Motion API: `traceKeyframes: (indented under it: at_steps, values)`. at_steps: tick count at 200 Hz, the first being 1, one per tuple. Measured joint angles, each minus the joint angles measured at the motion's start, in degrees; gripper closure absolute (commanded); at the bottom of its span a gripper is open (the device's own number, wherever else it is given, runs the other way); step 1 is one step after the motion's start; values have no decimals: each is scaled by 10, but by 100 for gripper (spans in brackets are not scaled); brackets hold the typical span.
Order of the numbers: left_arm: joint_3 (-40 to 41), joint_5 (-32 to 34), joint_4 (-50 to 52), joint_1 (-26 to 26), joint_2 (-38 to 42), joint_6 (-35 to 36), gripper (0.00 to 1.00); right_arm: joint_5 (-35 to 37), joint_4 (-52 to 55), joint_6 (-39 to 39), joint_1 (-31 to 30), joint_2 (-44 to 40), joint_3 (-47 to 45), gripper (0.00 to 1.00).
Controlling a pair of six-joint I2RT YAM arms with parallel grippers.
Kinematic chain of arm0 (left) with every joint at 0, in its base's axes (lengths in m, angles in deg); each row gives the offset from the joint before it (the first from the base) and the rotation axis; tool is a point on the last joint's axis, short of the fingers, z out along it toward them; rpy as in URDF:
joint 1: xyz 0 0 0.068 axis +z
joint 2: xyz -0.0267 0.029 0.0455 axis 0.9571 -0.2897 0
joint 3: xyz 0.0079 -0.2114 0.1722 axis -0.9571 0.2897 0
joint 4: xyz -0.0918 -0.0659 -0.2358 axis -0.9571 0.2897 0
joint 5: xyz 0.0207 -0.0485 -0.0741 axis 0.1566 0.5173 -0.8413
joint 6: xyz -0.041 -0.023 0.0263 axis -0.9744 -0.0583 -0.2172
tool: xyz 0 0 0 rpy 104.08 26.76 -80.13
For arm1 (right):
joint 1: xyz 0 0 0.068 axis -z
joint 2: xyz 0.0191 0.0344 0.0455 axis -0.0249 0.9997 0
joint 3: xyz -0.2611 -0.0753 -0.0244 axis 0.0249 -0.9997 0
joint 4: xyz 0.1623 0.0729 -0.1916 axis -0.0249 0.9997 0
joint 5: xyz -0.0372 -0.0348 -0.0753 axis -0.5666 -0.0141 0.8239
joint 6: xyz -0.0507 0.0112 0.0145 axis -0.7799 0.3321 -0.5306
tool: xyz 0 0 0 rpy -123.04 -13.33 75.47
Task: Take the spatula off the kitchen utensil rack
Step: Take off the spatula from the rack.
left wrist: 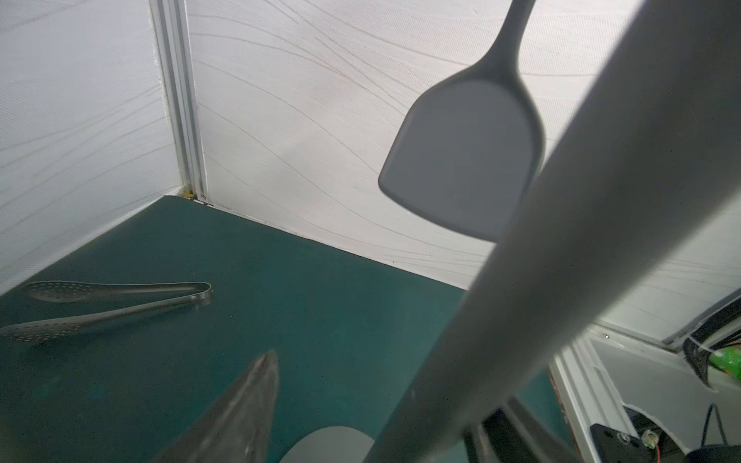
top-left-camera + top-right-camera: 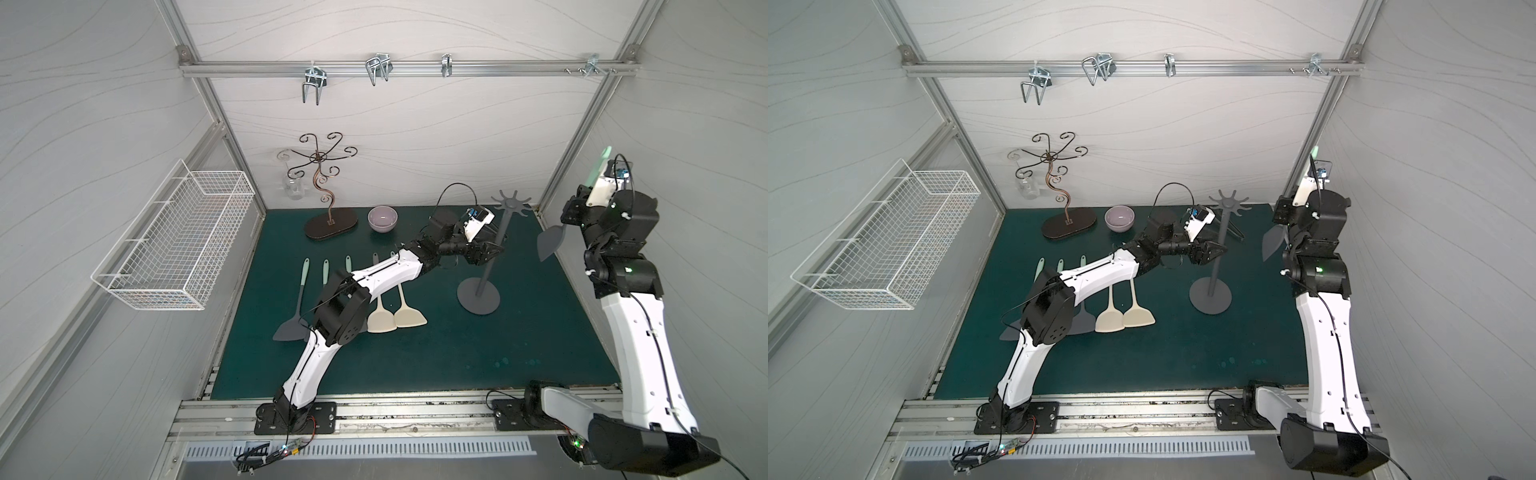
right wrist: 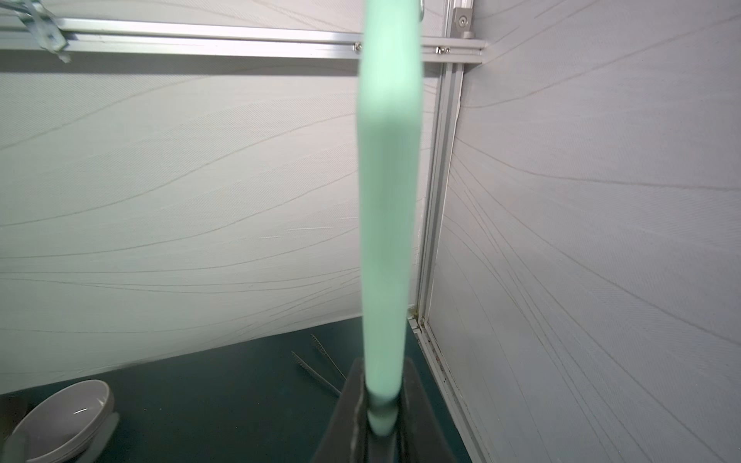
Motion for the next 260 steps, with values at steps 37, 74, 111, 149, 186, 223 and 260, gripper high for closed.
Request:
traceKeyframes:
  at_steps: [37,74,111,149,186,223,260]
  values:
    - [98,18,-9,3,88,4,20,-56,62,0,0,-37,40,100]
    - [201,30,-13,14,195,7,20,-113,127,-9,0,-57,117,100]
    - [287,52,40,36,319,7,20,-210,214,-11,0,-35,256,100]
    - [339,66,134,77,465,9,22,-347,306,0,0,18,429,100]
    - [349,54,225,94,565,30,26,-458,323,25,-1,-12,369,100]
    - [324,-30,334,94,584,48,29,-614,215,131,-26,-28,191,100]
    - [312,-130,377,94,536,24,38,-631,206,123,-142,35,130,100]
